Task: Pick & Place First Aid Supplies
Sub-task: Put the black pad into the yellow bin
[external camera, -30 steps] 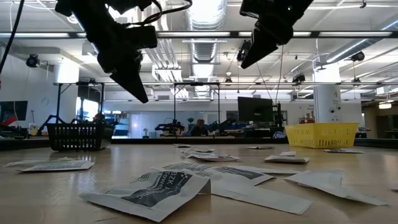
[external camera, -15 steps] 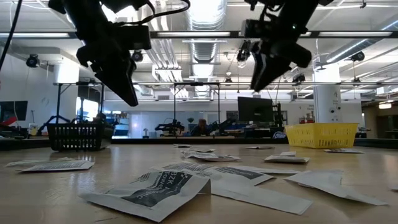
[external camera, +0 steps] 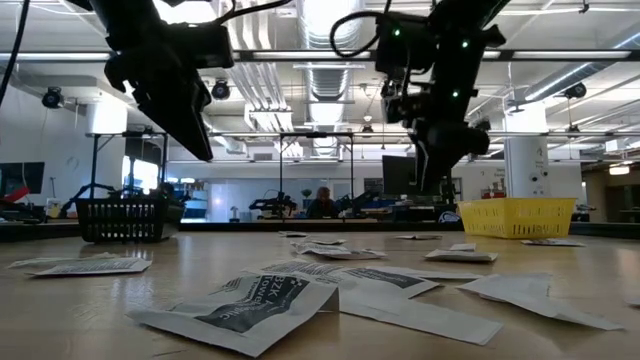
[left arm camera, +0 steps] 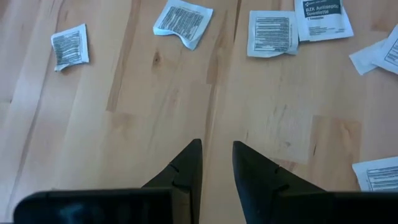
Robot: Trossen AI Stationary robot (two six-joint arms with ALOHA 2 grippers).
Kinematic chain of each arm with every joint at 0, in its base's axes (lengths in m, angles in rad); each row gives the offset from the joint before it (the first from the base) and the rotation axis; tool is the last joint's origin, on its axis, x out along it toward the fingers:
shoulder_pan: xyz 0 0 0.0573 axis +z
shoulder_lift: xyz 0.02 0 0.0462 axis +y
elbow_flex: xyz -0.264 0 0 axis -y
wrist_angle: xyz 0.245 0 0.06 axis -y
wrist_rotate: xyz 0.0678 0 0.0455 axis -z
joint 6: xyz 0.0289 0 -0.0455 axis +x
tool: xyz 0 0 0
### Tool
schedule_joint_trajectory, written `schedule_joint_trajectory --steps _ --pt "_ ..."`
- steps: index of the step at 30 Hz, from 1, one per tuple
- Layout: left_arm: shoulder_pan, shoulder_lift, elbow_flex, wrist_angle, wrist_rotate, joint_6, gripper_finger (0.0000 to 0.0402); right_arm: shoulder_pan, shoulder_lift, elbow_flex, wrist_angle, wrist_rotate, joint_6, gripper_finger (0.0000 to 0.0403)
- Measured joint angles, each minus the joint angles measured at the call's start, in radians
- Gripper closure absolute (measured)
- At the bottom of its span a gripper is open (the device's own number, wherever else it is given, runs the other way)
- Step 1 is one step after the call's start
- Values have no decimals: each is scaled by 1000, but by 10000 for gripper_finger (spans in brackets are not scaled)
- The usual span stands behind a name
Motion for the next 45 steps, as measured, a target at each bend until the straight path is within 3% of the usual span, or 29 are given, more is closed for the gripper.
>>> schedule_joint_trajectory --steps 4,13,19,30,45 --pt "-1 -4 0 -1 0 0 319 -27 56 31 1 -92 33 254" --pt "0 -6 0 -3 0 0 319 -49 183 121 -16 -138 110 254" --pt "0 -6 -1 -5 -1 0 319 -49 224 150 -89 -145 2 255" --pt "0 -6 -1 -5 -1 0 319 -59 221 132 -90 -145 -342 255" --pt "0 -6 -1 -5 -2 0 319 -83 223 44 -9 -144 -321 255"
